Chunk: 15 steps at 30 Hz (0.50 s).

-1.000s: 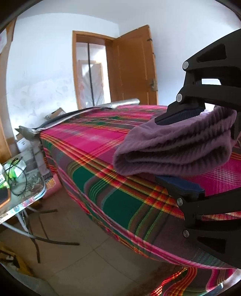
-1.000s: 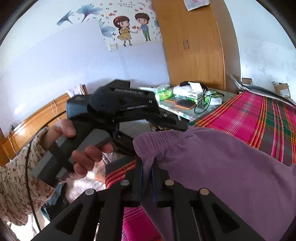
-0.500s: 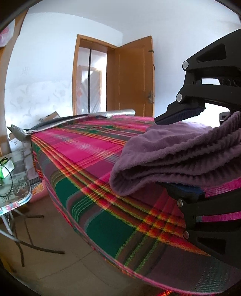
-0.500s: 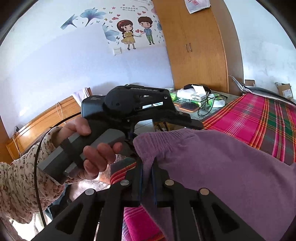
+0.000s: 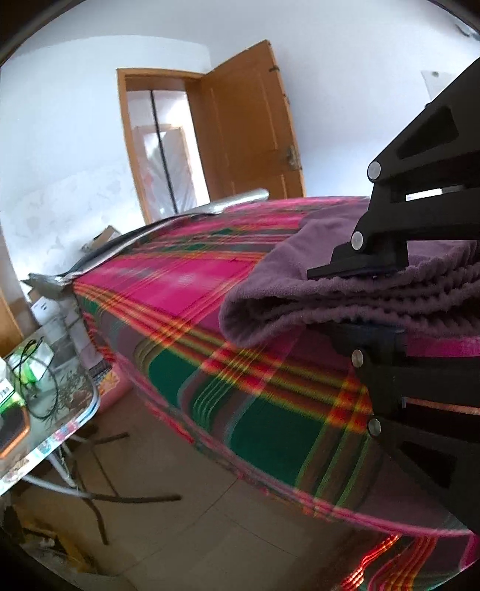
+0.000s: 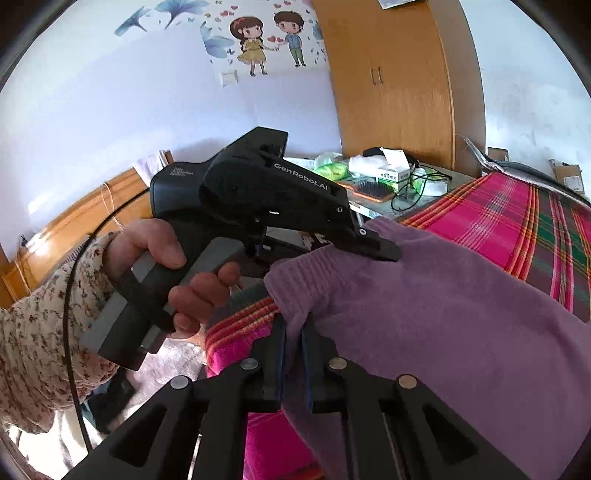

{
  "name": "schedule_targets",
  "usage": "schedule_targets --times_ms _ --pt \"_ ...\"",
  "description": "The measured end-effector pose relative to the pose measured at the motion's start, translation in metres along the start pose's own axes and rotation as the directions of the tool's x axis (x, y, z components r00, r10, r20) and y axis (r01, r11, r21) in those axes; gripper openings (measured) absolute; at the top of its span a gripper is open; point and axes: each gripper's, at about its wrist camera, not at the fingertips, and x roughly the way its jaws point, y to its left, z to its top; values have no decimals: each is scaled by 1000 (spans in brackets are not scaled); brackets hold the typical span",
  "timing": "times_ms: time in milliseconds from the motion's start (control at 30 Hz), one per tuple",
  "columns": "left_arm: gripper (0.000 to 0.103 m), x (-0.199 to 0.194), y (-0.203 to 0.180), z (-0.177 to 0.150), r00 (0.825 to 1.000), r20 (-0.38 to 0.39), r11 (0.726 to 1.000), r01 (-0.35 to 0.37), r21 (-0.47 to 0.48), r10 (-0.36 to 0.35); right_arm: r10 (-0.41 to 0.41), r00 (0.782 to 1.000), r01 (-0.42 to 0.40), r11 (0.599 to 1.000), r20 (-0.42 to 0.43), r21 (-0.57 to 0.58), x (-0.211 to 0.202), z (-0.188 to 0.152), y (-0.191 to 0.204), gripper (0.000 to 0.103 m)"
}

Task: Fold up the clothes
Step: 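Hold the purple pants waistband with both tools and lift it slightly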

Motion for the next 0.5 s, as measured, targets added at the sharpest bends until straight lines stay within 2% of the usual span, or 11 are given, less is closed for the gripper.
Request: schedule_targets --times_ms 233,500 --pt "19 -6 6 1 1000 31 1000 -2 23 1 -44 999 43 998 -23 -44 18 4 14 6" --pt "18 -7 9 1 999 38 1000 -1 17 0 -44 999 43 999 -24 -30 22 4 13 5"
